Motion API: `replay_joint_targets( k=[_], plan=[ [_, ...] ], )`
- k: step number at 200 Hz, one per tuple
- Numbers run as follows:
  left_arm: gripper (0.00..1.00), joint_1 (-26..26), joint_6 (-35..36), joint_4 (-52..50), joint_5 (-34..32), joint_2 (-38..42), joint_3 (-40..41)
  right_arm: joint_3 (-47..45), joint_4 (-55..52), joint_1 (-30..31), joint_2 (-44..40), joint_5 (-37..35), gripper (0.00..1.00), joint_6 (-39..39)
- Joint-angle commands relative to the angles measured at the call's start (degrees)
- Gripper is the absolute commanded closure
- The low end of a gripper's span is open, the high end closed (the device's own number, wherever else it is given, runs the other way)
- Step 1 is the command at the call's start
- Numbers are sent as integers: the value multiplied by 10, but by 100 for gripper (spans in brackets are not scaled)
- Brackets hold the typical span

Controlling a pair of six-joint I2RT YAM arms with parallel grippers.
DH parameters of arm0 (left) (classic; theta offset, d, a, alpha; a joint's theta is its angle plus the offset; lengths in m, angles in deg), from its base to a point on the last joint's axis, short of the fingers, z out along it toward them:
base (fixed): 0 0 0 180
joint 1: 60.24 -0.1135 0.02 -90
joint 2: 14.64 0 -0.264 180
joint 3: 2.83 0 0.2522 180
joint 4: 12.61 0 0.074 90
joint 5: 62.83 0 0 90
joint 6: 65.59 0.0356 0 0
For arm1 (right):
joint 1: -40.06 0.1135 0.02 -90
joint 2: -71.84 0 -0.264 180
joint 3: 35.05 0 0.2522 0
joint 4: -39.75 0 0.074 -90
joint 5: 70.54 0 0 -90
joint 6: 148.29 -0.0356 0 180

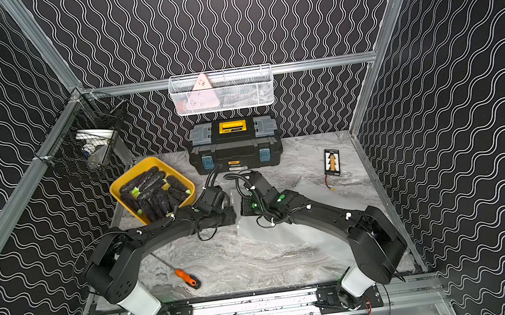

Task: Place the eggplant in a zip-top bag and seal the zipper
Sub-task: Open the zipper food storage bag.

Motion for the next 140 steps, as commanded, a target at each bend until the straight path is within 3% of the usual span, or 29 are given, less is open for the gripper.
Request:
replay_joint_targets(
  k=[1, 39, 82, 140],
  plan=[
    [41, -4, -6, -19, -7, 10, -12, 11, -5, 1, 25, -64, 100, 7],
    [28, -15, -5, -58, 8, 48, -46, 36, 34, 1, 106, -51, 100, -6],
    [25, -96, -10, -84, 17, 100, -19, 49, 61, 2, 144, -39, 100, -12],
    [22, -242, -12, -166, -137, 147, -17, 43, 82, 2, 167, -17, 100, -12]
  ],
)
